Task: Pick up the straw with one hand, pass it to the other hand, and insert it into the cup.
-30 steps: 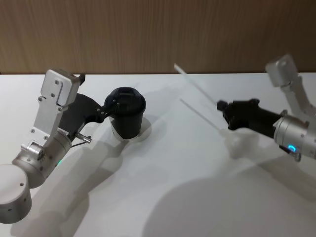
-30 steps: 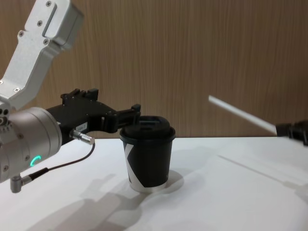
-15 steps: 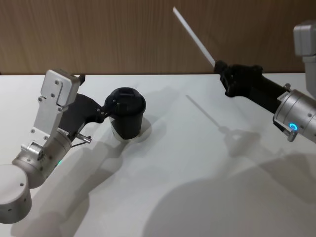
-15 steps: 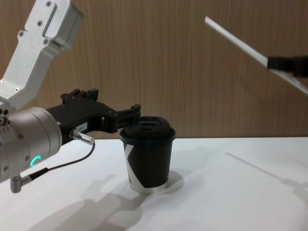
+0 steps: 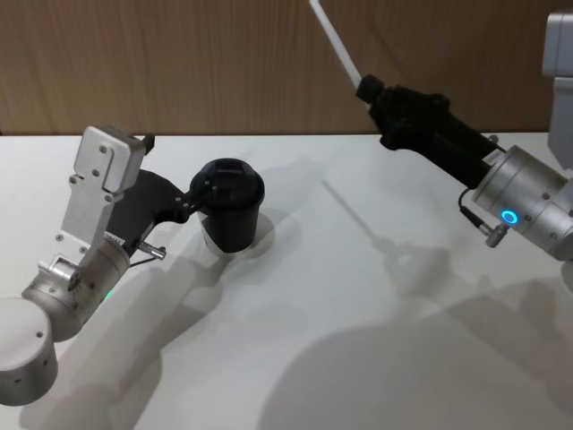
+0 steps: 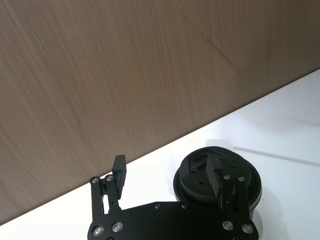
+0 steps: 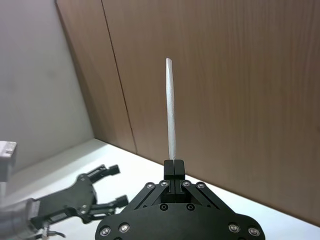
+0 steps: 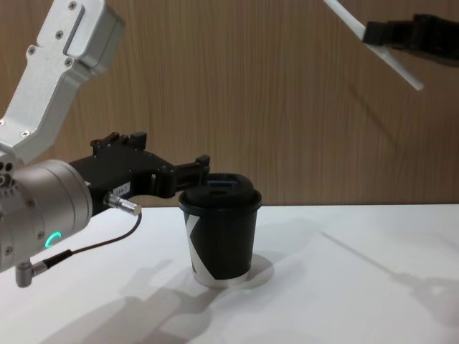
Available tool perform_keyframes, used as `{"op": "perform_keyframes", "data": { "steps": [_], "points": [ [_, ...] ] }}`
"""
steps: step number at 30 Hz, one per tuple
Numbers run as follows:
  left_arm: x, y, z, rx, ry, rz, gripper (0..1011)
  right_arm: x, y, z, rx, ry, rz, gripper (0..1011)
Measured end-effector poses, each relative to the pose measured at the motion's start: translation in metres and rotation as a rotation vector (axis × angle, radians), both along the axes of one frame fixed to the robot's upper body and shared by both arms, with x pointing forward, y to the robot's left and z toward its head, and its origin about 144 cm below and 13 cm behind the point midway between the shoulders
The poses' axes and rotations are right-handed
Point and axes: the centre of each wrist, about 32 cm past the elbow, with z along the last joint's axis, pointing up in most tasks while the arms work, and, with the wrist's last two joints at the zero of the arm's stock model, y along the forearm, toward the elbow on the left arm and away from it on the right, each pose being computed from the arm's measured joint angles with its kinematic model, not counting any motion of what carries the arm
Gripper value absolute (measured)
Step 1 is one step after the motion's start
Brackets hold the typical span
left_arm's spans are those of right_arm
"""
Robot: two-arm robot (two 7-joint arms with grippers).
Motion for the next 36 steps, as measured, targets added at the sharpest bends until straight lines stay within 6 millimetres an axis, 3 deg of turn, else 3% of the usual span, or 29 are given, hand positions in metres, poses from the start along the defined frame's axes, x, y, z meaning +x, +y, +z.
{"op": "perform_keyframes", "data": {
  "steps": [23,36],
  "points": [
    [0.0,0.0,0.0,-0.001,-0.001,0.0,1002,-0.007,0.021,-0.004,0.057,0.064,0.093,2],
    [0.0,0.003,0.014,-0.08,-0.029,-0.079,1003,-0.008,0.023,-0.006,0.058,0.071,0.105,2]
  ]
}}
